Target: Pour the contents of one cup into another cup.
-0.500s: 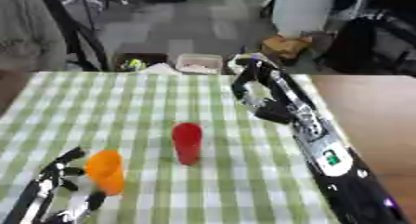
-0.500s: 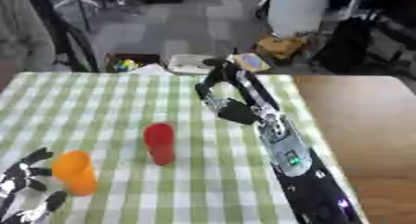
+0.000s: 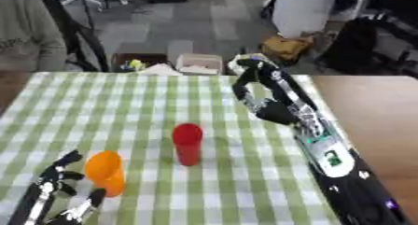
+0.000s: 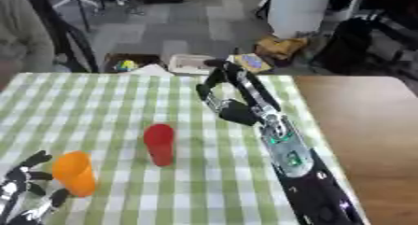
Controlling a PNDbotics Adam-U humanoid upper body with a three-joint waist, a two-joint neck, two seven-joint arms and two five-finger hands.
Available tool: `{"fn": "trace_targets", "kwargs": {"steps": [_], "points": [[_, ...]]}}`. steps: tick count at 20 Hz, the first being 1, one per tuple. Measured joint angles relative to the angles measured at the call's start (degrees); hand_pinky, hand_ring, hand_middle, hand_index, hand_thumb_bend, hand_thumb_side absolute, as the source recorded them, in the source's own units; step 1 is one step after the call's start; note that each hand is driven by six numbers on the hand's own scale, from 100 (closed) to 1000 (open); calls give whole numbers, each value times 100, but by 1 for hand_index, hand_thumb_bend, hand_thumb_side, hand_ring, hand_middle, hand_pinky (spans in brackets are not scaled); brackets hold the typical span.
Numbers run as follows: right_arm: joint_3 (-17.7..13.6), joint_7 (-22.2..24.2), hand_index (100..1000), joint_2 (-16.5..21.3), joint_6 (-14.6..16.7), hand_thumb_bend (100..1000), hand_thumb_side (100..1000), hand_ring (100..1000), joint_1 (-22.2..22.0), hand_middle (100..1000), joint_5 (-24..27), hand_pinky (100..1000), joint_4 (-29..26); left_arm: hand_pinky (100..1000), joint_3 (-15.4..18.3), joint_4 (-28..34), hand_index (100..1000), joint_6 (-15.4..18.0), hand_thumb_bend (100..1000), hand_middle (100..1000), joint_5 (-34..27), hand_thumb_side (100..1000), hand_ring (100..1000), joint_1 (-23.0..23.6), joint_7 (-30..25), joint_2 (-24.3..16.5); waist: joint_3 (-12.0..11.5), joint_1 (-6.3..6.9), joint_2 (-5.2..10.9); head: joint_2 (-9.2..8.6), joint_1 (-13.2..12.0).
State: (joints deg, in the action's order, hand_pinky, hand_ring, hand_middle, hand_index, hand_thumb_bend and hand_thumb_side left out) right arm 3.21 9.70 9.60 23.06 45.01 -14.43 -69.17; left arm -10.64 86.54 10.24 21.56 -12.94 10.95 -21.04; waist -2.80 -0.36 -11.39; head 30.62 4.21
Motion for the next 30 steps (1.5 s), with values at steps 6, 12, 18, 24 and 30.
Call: {"fn": "trace_targets", "kwargs": {"steps": [6, 12, 18, 24, 30], "points": [[0, 2, 868, -5, -1, 276, 543, 629, -15, 560, 10, 783, 0, 521, -47, -274, 1000, 66, 554, 852, -121, 724, 693, -194, 2, 0, 7, -14, 0, 0, 0], [1, 4, 868, -33, -3, 273, 545, 629, -16, 560, 18, 783, 0, 517, -73, -420, 1000, 109, 550, 848, -142, 717, 689, -323, -40, 0, 21, -13, -1, 0, 0], [1, 8, 868, -35, -7, 269, 547, 629, -17, 560, 22, 783, 0, 513, -118, -483, 1000, 149, 548, 841, -183, 710, 685, -455, -77, 0, 35, -13, -1, 0, 1], [1, 8, 868, -35, -8, 261, 553, 629, -17, 559, 32, 783, 0, 509, -162, -525, 1000, 193, 530, 834, -179, 711, 682, -535, -137, 0, 47, -12, -13, 0, 2], [1, 9, 868, -35, -9, 257, 556, 629, -18, 559, 43, 783, 0, 500, -213, -614, 1000, 245, 515, 829, -174, 708, 677, -587, -244, 0, 63, -12, -14, 0, 2]]}}
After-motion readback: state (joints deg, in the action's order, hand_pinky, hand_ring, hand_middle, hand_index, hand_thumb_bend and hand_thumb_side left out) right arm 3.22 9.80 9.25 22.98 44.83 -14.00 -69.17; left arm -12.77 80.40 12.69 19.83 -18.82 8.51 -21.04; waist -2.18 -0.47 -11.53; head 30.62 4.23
